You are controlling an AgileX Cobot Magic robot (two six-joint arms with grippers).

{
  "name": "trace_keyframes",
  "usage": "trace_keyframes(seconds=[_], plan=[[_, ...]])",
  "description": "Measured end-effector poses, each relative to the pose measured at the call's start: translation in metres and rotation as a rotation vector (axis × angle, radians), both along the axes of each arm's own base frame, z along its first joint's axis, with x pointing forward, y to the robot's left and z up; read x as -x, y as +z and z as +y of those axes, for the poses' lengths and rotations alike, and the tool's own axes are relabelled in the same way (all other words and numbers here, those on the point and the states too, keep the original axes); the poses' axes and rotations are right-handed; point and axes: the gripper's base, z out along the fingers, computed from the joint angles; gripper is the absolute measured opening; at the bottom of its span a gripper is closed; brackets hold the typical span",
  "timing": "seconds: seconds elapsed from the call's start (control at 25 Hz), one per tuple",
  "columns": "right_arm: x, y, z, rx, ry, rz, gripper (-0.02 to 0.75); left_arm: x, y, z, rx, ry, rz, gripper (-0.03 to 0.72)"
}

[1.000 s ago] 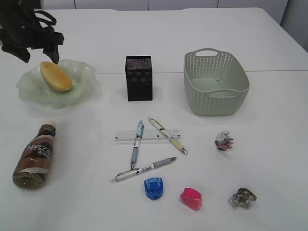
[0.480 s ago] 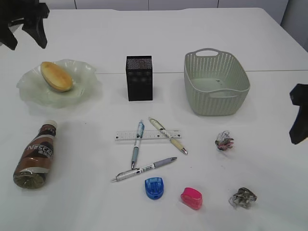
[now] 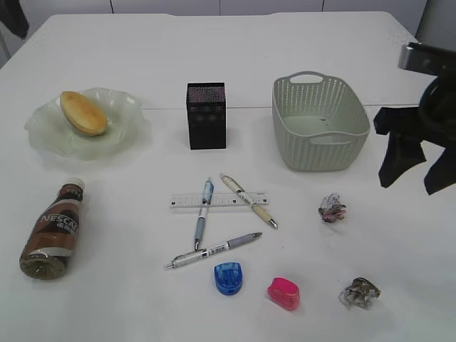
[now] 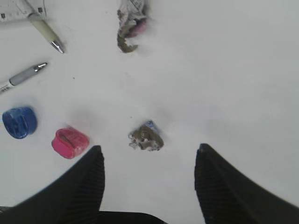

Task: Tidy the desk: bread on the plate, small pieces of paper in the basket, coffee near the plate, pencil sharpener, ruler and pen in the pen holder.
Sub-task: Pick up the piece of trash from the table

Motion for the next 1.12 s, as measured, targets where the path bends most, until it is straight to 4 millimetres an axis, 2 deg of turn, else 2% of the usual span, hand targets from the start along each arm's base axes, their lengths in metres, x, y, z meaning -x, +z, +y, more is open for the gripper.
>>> trace_keyframes(seconds=[0.16,0.4,0.56,0.8,0.92,1.12], plan=[[-0.010,-0.010,0.004,-0.006,0.000,0.018,0.449,0.034,0.004,0.005,-0.006,0.001,0.016,0.507],[-0.022,-0.017,0.008,-0.051,-0.029,-0.034,0.449,0.092,0.042,0.014,0.011,0.001,-0.101,0.507],[-0.035,-0.025,0.013,-0.124,-0.135,-0.076,0.449,0.123,0.066,0.018,0.024,0.001,-0.190,0.506],[-0.051,-0.057,0.016,-0.132,-0.189,-0.017,0.449,0.152,0.085,0.022,0.040,-0.001,-0.272,0.505],[-0.056,-0.075,0.017,-0.121,-0.194,0.031,0.449,0.159,0.089,0.021,0.064,-0.009,-0.285,0.505],[-0.073,-0.093,0.019,-0.115,-0.202,0.064,0.449,0.165,0.092,0.018,0.108,-0.025,-0.295,0.505]])
